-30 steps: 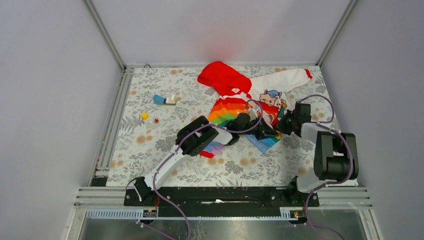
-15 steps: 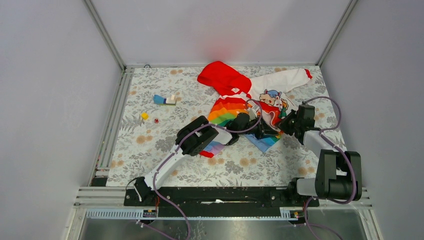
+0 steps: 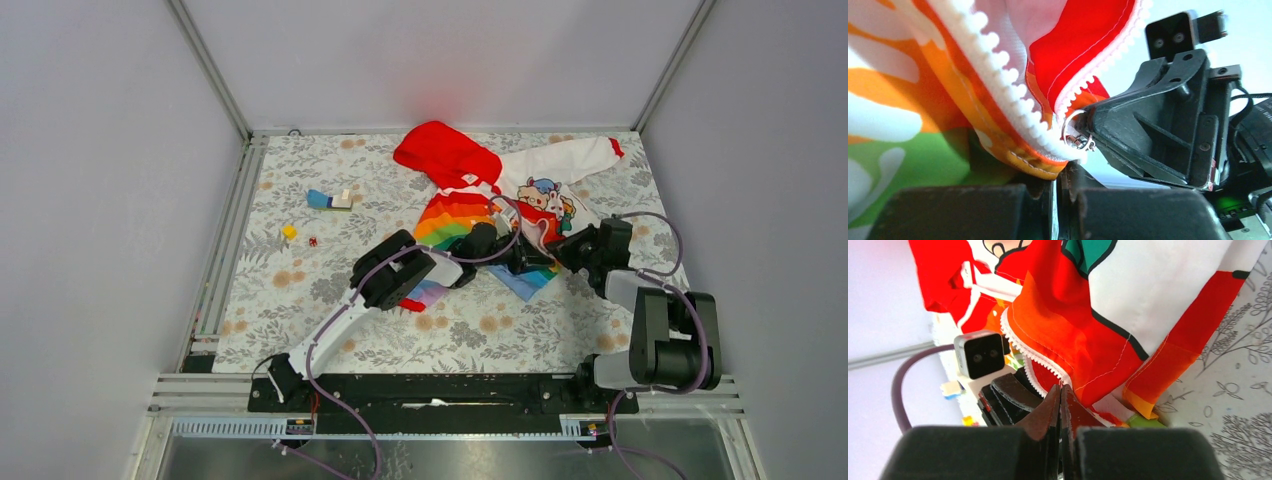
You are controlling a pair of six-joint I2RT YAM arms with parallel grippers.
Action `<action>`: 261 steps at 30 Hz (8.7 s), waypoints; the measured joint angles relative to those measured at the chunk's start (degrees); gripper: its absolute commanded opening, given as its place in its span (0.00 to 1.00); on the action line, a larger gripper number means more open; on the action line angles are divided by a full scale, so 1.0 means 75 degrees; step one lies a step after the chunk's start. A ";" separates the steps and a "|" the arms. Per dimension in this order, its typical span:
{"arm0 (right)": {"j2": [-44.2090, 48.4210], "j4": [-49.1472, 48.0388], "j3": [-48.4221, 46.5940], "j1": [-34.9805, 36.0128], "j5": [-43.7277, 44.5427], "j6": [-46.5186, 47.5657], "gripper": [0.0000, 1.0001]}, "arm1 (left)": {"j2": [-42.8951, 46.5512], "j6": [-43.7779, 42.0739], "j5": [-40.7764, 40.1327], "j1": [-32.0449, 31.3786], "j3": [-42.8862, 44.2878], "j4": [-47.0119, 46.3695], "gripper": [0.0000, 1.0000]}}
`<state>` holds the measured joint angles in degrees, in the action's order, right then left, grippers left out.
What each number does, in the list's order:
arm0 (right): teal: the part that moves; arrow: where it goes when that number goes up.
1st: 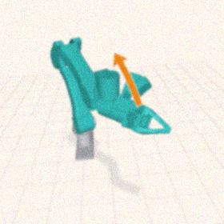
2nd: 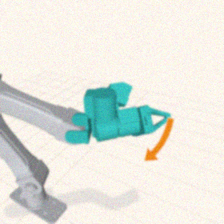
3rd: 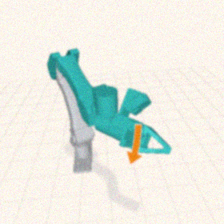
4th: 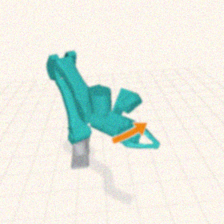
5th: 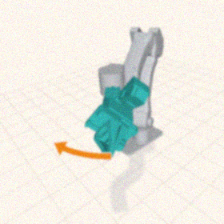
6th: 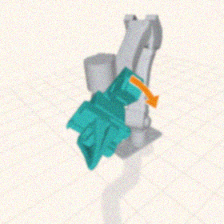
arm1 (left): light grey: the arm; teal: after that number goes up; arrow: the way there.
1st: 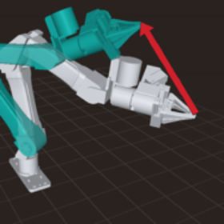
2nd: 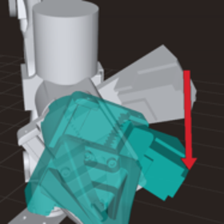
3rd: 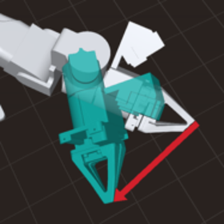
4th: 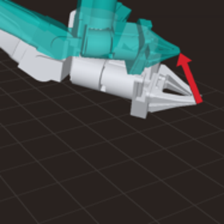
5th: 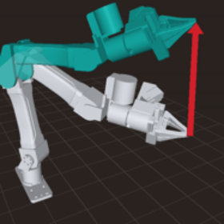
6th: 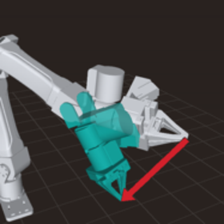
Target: Zip up the jacket
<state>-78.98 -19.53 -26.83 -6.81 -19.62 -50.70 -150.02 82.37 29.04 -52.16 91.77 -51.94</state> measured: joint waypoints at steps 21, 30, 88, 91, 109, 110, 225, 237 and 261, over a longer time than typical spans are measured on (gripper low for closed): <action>-0.1550 0.1040 -0.1754 0.0525 0.0219 -0.0026 0.00 | 0.0455 -0.2075 -0.0542 0.0184 0.0545 0.2104 0.00; -0.1585 0.1478 -0.1985 0.0589 0.0405 0.0551 0.00 | 0.0440 -0.2713 -0.0420 0.0192 0.0819 0.2777 0.00; -0.1309 -0.1483 -0.1250 -0.0044 -0.2946 0.1151 0.00 | 0.1760 -0.3654 0.2372 0.2130 0.0813 0.3165 0.56; -0.1262 -0.1486 -0.1239 -0.0044 -0.2943 0.1154 0.00 | 0.1399 -0.3427 0.2699 0.2037 0.0813 0.2914 0.47; -0.1218 -0.1466 -0.1239 -0.0047 -0.2943 0.1189 0.00 | 0.0863 -0.2975 0.3136 0.1818 0.1396 0.2317 0.17; -0.1218 -0.1463 -0.1239 -0.0047 -0.2943 0.1189 0.00 | 0.0860 -0.2975 0.3136 0.1818 0.1405 0.2317 0.17; 0.2305 0.4310 -0.0041 0.0807 0.4945 0.0239 0.64 | 0.1923 -0.6260 -0.3121 0.2407 0.1938 0.6330 0.60; 0.2868 0.6210 -0.1903 0.0828 0.4409 0.2480 1.00 | 0.4584 -0.6408 -0.3045 0.2632 -0.0242 0.7405 0.99; 0.5042 0.7533 -0.9127 0.1151 0.1411 0.3340 1.00 | 1.3111 -0.7189 -0.3861 0.2294 0.0574 1.0675 0.99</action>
<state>-41.17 36.97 -95.29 1.83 -9.04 -25.65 -51.68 28.45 0.08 -34.96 96.07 28.12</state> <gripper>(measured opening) 0.993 0.986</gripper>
